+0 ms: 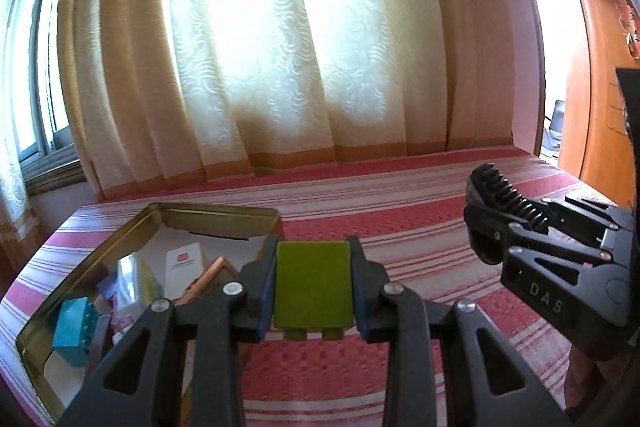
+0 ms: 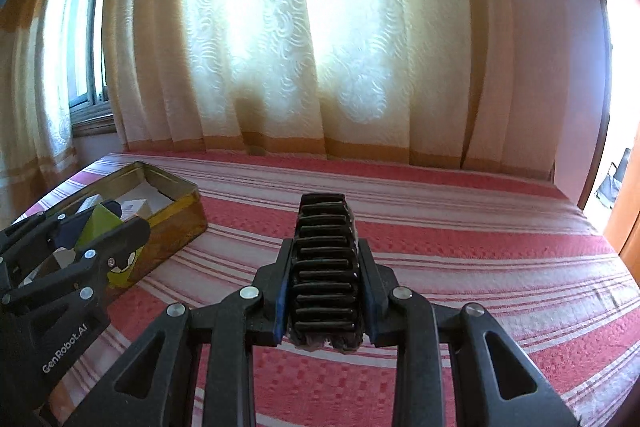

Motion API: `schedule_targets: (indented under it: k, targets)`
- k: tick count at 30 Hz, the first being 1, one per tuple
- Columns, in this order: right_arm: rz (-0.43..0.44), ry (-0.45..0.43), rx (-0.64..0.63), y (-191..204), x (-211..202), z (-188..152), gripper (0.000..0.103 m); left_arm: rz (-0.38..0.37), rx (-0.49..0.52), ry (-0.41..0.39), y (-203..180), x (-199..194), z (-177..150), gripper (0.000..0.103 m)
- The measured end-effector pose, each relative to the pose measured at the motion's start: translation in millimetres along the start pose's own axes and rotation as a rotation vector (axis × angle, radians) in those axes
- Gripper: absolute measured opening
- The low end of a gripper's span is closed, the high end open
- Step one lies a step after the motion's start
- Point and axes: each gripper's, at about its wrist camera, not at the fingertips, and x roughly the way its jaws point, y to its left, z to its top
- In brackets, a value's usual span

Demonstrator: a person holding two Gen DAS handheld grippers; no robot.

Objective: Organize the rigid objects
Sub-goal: 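Lift the green cube and black clip and carry them toward the tin tray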

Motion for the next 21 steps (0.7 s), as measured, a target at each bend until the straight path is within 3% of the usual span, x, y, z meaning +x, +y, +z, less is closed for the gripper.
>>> schedule_targets:
  k: [21]
  targets:
    - [0.034,-0.086,-0.023,20.9,-16.6,-2.3,0.031,0.021,-0.037,-0.028,21.1,-18.0,-6.8,0.030]
